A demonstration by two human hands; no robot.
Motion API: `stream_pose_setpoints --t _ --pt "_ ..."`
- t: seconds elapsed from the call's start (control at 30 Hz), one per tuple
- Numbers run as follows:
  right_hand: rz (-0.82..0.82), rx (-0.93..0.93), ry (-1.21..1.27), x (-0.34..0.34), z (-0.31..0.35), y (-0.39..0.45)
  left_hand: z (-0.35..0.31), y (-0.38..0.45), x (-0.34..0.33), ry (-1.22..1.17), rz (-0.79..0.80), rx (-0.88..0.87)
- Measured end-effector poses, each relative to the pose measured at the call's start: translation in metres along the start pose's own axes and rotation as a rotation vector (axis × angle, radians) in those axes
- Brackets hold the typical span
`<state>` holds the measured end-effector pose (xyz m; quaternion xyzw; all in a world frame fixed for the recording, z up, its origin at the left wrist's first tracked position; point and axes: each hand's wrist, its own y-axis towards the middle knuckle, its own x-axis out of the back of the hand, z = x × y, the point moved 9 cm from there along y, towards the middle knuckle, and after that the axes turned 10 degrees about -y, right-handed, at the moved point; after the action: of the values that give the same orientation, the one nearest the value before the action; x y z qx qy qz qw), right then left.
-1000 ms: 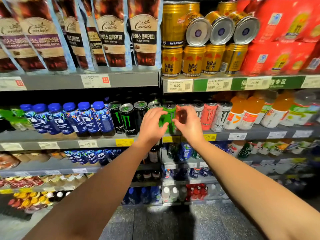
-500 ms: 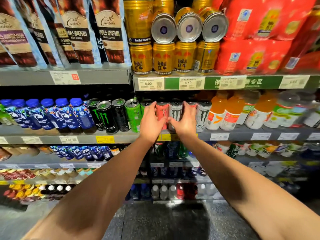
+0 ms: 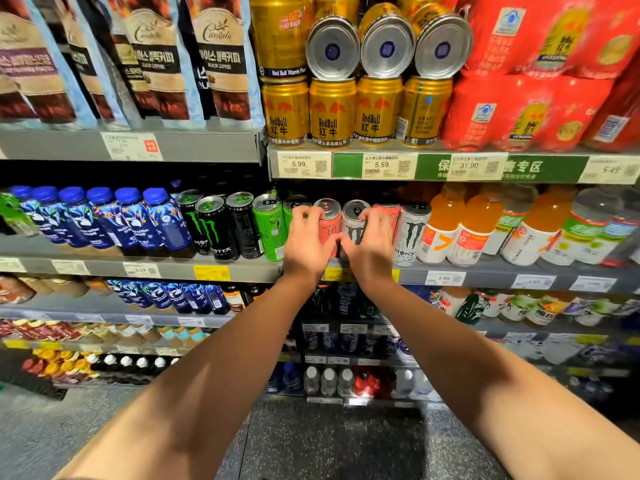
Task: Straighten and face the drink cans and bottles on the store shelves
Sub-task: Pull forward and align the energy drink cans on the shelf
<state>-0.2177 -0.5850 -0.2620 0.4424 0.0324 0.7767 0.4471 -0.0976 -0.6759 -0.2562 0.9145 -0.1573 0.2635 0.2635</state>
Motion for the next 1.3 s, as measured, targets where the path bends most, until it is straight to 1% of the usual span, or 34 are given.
stream_pose_setpoints --t 0.07,0.17,0.23,0.33,0.47,0.57,0.63,0.73,0.87,1.03,1.13,1.3 --pt "0.011 -0.02 0.01 0.0 -0.002 0.002 -0.001 0.0 0.0 -0.039 0.001 -0.015" --pt "0.069 -0.113 0.121 0.003 -0.01 0.004 -0.004 -0.001 -0.001 -0.036 0.022 -0.044" --pt "0.103 -0.132 0.172 0.003 -0.015 0.004 0.0 -0.002 -0.001 -0.045 0.026 -0.011" --pt "0.142 -0.108 0.15 -0.001 -0.019 0.006 0.009 -0.004 0.001 -0.163 -0.007 0.058" --pt "0.149 -0.081 0.19 0.002 -0.021 0.0 0.023 -0.004 -0.002 -0.312 0.027 0.172" --pt "0.141 -0.061 0.2 0.004 -0.021 -0.006 0.024 -0.005 0.0 -0.273 0.013 0.122" --pt "0.158 -0.051 0.173 0.002 -0.021 -0.007 0.023 -0.008 0.001 -0.261 0.007 0.122" --pt "0.197 -0.068 0.183 -0.003 -0.023 -0.007 0.022 -0.015 0.0 -0.343 0.009 0.161" --pt "0.209 -0.092 0.268 -0.002 -0.027 -0.006 0.024 -0.027 0.009 -0.473 -0.077 0.212" --pt "0.229 -0.138 0.332 0.003 -0.029 -0.004 0.028 -0.033 0.038 -0.545 -0.219 0.218" --pt "0.238 -0.14 0.321 0.002 -0.021 0.0 0.034 -0.039 0.056 -0.596 -0.279 0.254" --pt "0.29 -0.097 0.283 -0.013 0.0 0.01 0.045 -0.046 0.078 -0.709 -0.33 0.289"
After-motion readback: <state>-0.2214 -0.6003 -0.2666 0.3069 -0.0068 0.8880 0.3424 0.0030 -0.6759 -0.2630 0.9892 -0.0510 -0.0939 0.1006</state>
